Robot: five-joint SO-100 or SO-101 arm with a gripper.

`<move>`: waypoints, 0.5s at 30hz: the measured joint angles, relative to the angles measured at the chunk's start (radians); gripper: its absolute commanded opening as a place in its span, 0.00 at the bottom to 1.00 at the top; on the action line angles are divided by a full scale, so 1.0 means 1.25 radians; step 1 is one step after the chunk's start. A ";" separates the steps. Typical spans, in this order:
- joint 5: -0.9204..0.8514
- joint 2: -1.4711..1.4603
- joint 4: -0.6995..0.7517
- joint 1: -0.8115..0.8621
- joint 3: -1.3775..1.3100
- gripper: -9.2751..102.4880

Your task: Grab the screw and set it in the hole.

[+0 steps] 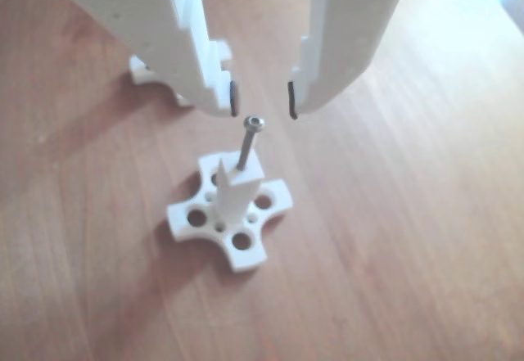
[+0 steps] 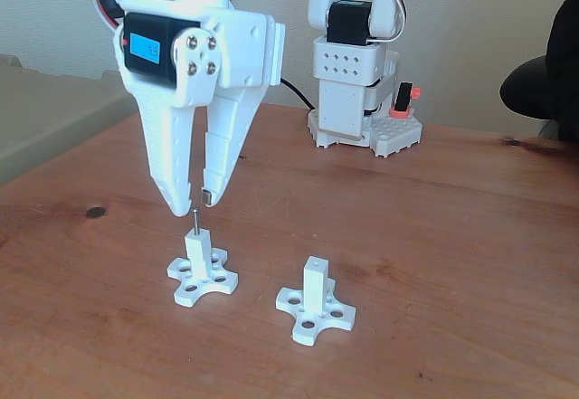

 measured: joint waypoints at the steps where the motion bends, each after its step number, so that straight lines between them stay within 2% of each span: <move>1: 0.000 0.000 0.000 0.000 0.000 0.14; 15: -0.009 -0.017 0.000 0.004 0.000 0.14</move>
